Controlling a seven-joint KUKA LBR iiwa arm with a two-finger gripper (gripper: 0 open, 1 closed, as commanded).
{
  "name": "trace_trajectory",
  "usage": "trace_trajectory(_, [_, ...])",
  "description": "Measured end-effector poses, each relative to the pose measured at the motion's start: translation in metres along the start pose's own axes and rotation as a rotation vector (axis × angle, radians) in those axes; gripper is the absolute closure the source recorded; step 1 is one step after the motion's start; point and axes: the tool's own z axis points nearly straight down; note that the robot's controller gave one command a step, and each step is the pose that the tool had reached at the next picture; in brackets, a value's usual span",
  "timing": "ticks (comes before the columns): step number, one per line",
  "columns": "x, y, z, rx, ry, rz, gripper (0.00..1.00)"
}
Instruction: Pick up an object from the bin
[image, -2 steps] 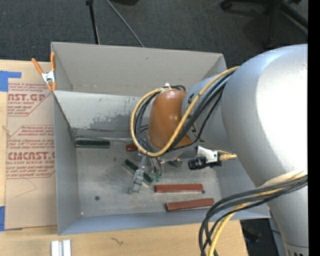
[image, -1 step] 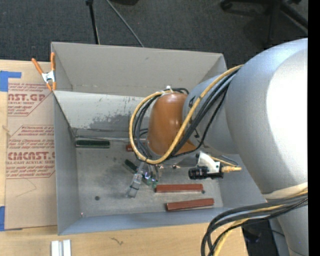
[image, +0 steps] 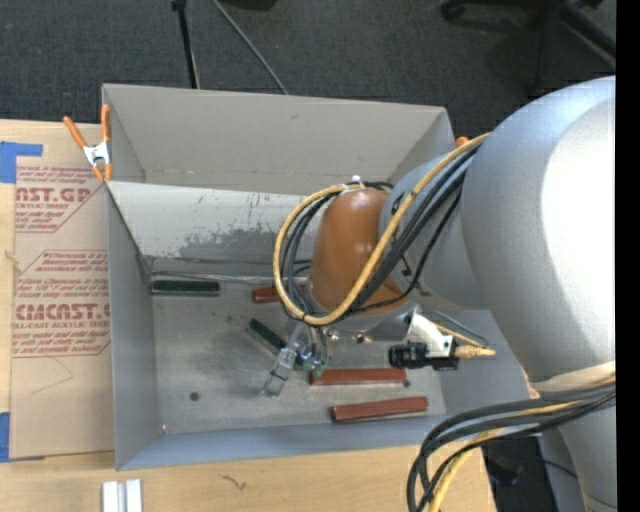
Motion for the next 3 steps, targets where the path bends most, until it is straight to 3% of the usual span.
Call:
trace_trajectory(1, [0.0002,0.0143,0.0308,0.000,0.001,0.111,0.00])
trace_trajectory(2, [0.0006,0.0144,0.0313,-0.001,-0.001,0.111,0.00])
trace_trajectory(3, [0.0003,0.0148,0.0302,-0.002,-0.001,0.111,1.00])
